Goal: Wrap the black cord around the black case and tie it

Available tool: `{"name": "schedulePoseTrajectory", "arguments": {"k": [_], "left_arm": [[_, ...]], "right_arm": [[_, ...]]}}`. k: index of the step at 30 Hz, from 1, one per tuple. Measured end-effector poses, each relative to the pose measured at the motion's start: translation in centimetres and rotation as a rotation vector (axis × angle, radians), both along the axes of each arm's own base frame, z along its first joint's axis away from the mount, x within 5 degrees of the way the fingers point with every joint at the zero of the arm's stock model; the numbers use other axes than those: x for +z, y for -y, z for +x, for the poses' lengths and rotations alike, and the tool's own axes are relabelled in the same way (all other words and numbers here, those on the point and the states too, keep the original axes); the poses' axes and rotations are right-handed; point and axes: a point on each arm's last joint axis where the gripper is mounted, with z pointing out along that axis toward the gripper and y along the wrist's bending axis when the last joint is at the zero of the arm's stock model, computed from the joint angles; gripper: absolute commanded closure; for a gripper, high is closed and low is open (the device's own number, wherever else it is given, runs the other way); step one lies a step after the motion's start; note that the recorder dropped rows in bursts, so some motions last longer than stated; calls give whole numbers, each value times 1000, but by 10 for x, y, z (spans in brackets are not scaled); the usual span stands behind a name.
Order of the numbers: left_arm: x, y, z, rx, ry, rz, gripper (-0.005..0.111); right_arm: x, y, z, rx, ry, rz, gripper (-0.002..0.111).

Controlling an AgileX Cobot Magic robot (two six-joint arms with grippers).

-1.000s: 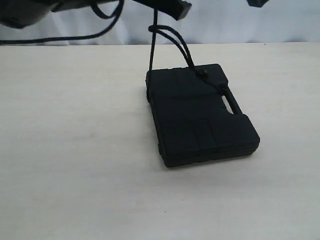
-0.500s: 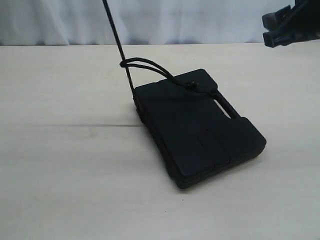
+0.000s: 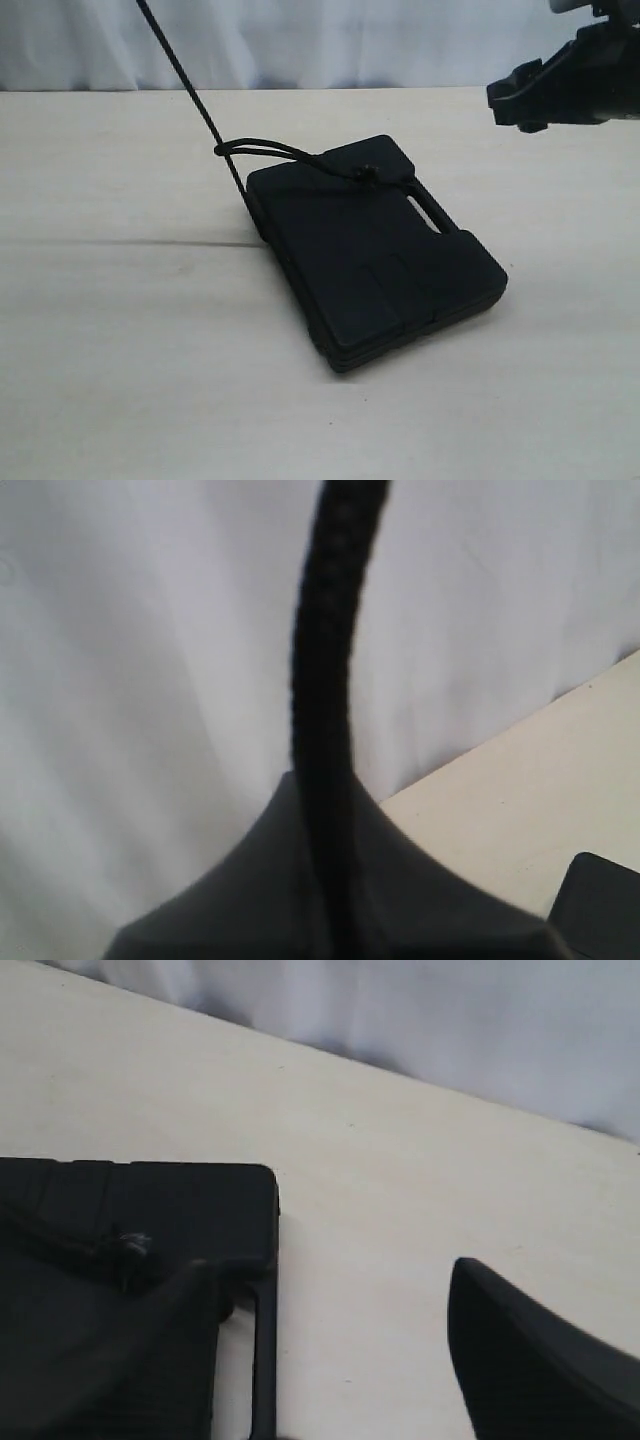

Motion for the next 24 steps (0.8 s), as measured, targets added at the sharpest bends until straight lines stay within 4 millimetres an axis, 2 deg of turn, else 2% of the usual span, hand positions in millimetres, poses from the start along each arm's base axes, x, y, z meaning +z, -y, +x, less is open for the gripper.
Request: {"name": "schedulePoseTrajectory", "arguments": {"k": [11,17,20,24], "left_arm": [[-7,-66,-1,160,-84,-71,107],[-36,-103,9,255,-233,-206,107],[-53,-111,15,258,-310,-241,107],[-63,-111,19,244,-360,-258,107]], "right_arm": [[-6,-35,-5,160,-21,-17,46],[-8,-48,-8,210,-21,-27,46],[-15,-62,-8,280,-29,-64,46],[-28,-96,-2,398,-50,-100,46]]}}
